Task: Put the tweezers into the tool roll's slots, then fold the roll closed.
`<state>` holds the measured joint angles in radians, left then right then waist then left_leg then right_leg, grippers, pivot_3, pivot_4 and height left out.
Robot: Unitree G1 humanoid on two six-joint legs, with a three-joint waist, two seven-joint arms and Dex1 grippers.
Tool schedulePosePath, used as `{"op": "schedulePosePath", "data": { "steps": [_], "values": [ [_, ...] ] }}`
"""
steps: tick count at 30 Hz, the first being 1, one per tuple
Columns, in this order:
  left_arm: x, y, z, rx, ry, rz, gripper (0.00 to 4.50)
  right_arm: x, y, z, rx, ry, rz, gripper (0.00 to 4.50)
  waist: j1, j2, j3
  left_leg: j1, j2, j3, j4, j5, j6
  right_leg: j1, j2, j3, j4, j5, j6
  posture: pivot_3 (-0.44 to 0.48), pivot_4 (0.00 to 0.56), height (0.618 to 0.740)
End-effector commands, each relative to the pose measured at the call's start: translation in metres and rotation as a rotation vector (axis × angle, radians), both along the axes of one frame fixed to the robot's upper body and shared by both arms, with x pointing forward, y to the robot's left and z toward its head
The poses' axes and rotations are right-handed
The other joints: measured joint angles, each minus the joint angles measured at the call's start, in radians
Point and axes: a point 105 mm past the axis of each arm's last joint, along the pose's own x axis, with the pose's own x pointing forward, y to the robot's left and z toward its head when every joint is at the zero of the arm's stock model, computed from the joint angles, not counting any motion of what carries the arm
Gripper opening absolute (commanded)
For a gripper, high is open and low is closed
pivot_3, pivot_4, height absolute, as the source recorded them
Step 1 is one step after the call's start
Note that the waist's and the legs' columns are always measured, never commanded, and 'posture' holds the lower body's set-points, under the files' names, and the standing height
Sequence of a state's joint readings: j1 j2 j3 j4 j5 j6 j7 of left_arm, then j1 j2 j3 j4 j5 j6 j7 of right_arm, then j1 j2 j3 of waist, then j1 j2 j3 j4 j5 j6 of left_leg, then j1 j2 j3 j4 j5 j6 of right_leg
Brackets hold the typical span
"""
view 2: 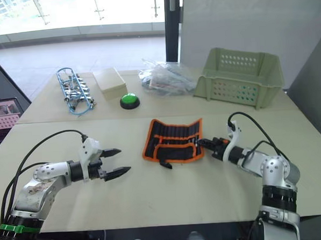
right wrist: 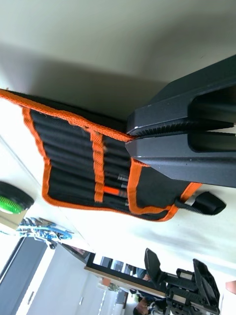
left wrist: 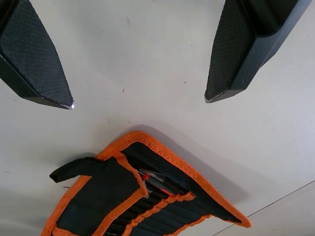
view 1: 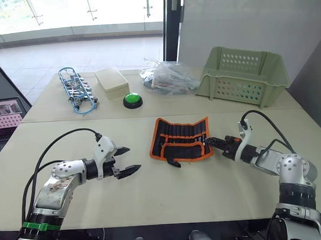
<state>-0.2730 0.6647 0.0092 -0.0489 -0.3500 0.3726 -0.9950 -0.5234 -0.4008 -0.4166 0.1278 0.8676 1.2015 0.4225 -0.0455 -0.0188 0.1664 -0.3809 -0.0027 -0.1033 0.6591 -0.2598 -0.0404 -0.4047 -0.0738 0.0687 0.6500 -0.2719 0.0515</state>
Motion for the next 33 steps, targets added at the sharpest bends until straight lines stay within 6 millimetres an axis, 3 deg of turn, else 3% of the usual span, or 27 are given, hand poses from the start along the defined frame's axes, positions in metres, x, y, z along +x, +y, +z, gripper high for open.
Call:
{"op": "schedulePosePath", "data": {
  "steps": [1,6,16,24,33],
  "values": [
    [-0.001,-0.003,0.005,0.017,-0.041,-0.021,4.50,0.005,0.011,0.026,-0.018,-0.089,0.033,0.05,-0.001,0.000,0.000,0.000,0.000,0.000,0.000,0.000,0.000,0.000,0.000,0.000,0.000,0.000,0.000,0.000,0.150,0.740],
    [-0.001,-0.001,0.006,0.018,-0.042,-0.016,4.50,0.009,0.029,0.027,-0.028,-0.073,0.069,0.05,0.000,0.000,0.000,0.000,0.000,0.000,0.000,0.000,0.000,0.000,0.000,0.000,0.000,0.000,0.000,0.000,0.150,0.740],
    [0.000,-0.002,0.007,0.018,-0.049,-0.009,4.50,0.021,0.064,-0.006,-0.084,0.002,0.077,0.05,-0.001,0.000,0.000,0.000,0.000,0.000,0.000,0.000,0.000,-0.001,0.000,0.000,0.001,0.000,0.000,0.000,0.150,0.740],
    [0.002,-0.002,0.007,0.016,-0.042,0.003,4.50,0.030,0.059,-0.041,-0.098,0.086,0.021,0.05,-0.003,-0.001,-0.001,0.005,0.000,0.000,0.000,0.000,0.000,0.001,0.000,0.000,0.006,0.000,0.000,0.000,0.150,0.740],
    [0.005,-0.002,0.008,0.031,-0.053,0.003,4.50,0.013,0.081,0.003,0.012,-0.071,0.251,2.97,-0.002,0.000,0.000,0.006,0.000,0.000,0.000,0.000,-0.001,0.000,0.001,0.000,0.008,0.000,0.000,0.000,0.150,0.740]
  ]
}}
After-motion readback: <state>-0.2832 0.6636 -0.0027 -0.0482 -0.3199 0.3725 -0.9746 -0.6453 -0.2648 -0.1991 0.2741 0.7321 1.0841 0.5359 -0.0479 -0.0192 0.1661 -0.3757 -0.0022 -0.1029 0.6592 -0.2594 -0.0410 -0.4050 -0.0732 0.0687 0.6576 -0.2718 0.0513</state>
